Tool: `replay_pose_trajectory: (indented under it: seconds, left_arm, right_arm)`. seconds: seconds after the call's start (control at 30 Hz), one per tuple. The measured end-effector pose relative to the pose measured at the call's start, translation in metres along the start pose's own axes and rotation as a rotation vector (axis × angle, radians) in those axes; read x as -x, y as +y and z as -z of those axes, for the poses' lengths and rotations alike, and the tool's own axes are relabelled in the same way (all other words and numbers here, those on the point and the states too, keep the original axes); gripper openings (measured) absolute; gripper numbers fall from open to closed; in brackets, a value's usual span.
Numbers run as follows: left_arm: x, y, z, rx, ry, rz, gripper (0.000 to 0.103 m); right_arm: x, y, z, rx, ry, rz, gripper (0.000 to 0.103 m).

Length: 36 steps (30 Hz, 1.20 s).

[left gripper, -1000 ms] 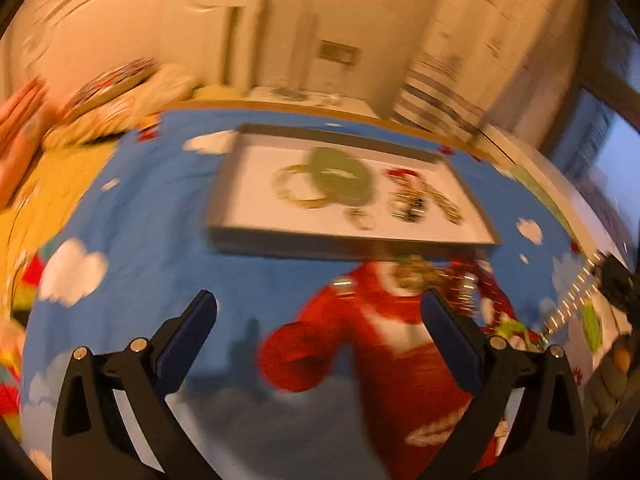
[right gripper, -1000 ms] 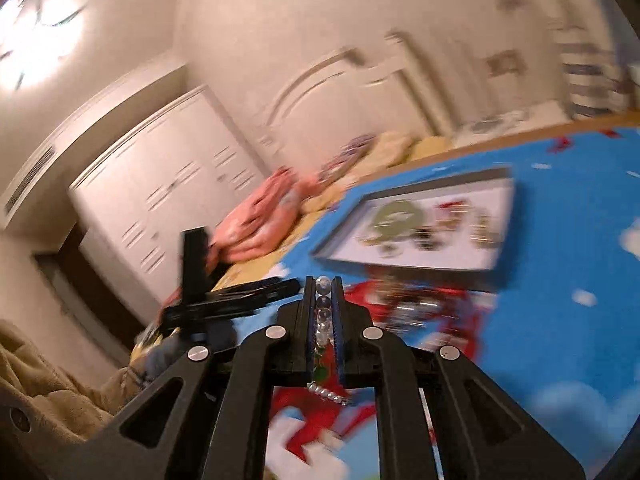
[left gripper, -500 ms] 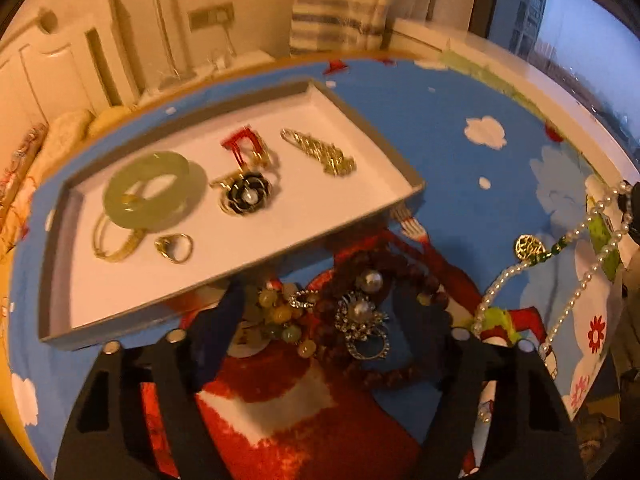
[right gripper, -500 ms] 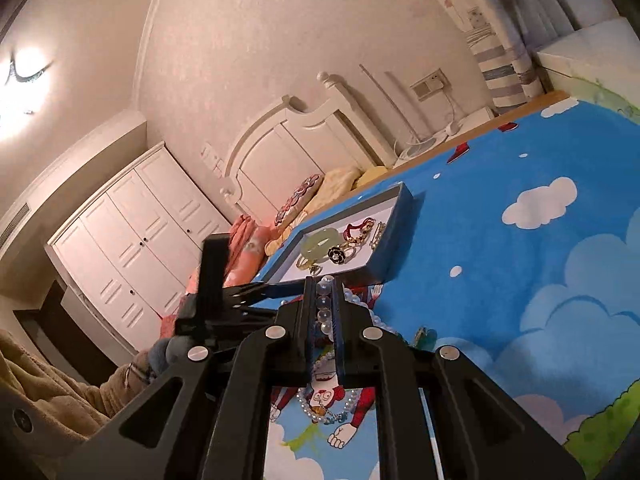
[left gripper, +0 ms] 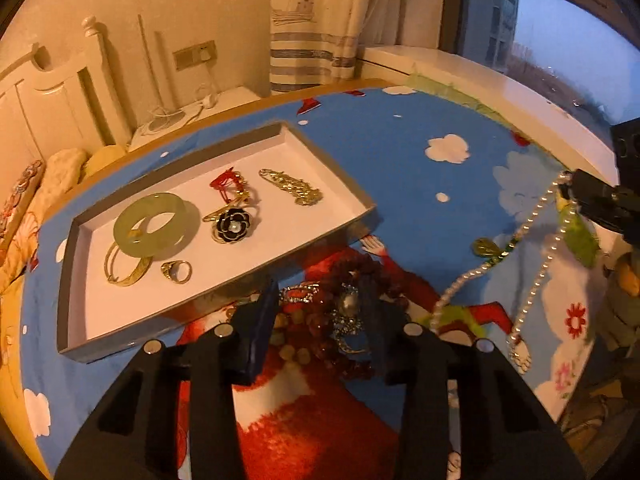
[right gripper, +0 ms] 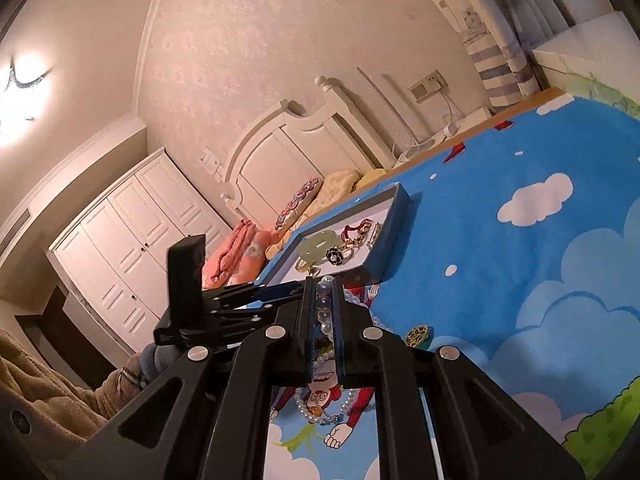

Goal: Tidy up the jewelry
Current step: 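Grasp the pearl necklace with right tool while left tool grasps the red-brown bead bracelet, then lift the pearl necklace and bead bracelet and carry both over the box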

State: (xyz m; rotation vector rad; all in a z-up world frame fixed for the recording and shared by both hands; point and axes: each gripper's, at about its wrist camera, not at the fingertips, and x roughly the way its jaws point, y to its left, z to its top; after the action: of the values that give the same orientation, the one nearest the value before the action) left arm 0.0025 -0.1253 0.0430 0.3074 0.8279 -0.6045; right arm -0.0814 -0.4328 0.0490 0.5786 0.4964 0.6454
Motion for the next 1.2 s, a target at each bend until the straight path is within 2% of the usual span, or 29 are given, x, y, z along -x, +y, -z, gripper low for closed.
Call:
replay_pose_trajectory:
  seconds: [0.07,0.13,0.2,0.3,0.43,0.5,0.6,0.67,0.7,0.73,0.83,1.03,1.2]
  left_arm:
    - [-0.009,0.003,0.003,-0.006,0.039,-0.038,0.041]
    - [-0.020,0.012,0.008,0.028,0.086,-0.083,0.044]
    - [-0.017,0.020,0.010,0.075,0.089,-0.093,0.052]
    - [-0.008,0.021,0.008,0.066,0.078,-0.122,0.053]
    - [0.002,0.009,-0.001,0.009,0.046,-0.090,0.053]
    - [-0.007,0.005,-0.007,-0.022,0.067,-0.071,0.052]
    - [-0.028,0.004,-0.009,-0.045,0.128,-0.026,0.033]
    - [-0.036,0.004,-0.009,-0.060,0.144,-0.004,0.029]
    - [-0.038,0.003,-0.010,-0.077,0.151,0.001,0.023]
    - [-0.039,0.002,-0.009,-0.089,0.154,-0.001,0.012]
    - [-0.029,0.000,-0.007,-0.100,0.128,0.005,0.011]
    - [0.014,0.002,-0.002,-0.016,0.018,0.060,0.011]
    - [0.043,0.000,-0.001,-0.011,-0.041,0.047,0.011]
  right_arm:
    - [-0.003,0.000,0.001,-0.002,0.006,0.005,0.009]
    - [-0.005,0.001,0.003,-0.004,0.014,0.005,0.009]
    - [-0.006,0.004,0.004,0.003,0.018,0.004,0.009]
    - [-0.008,0.004,0.004,0.000,0.022,0.004,0.009]
    - [-0.010,0.003,0.003,-0.007,0.024,0.002,0.009]
    - [-0.012,0.004,0.003,-0.007,0.027,-0.001,0.009]
    - [-0.010,0.005,0.004,-0.003,0.026,0.000,0.009]
    - [-0.006,0.004,0.004,-0.004,0.019,0.007,0.009]
    - [-0.005,0.004,0.004,-0.006,0.016,0.009,0.009]
    - [-0.003,0.003,0.003,-0.008,0.011,0.013,0.009]
    - [0.001,0.002,0.002,-0.006,-0.003,0.020,0.009]
    - [0.003,0.014,-0.003,0.021,-0.016,-0.004,0.009]
    - [0.004,0.032,-0.009,0.064,-0.029,-0.031,0.009]
